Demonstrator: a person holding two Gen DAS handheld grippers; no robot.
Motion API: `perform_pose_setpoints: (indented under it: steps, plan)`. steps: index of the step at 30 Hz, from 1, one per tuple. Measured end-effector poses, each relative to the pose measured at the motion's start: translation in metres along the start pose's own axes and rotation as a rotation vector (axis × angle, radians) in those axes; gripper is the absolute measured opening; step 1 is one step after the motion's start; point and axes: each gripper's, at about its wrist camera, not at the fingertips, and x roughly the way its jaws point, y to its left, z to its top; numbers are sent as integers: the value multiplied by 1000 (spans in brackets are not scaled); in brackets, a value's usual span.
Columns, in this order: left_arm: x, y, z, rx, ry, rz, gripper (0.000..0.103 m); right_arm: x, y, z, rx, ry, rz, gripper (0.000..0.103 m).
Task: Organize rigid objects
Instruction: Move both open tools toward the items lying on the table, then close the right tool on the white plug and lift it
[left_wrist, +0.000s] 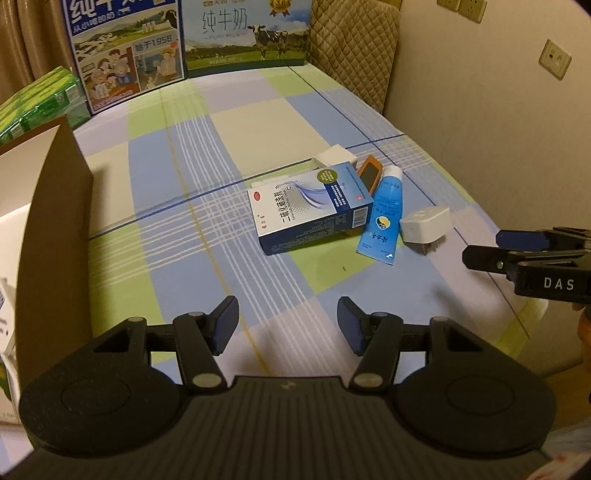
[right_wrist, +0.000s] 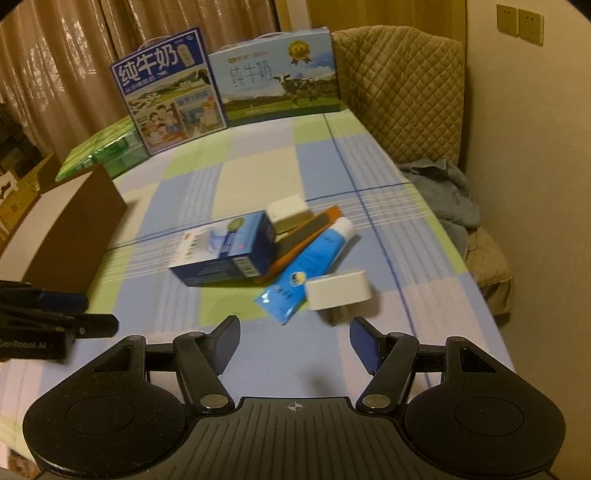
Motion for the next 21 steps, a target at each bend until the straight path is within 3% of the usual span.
perform_pose_setpoints:
  steps: [21]
  plan:
    - [64,-7,44,158,6,11,56,68,-30,11,-115,22,-43,63]
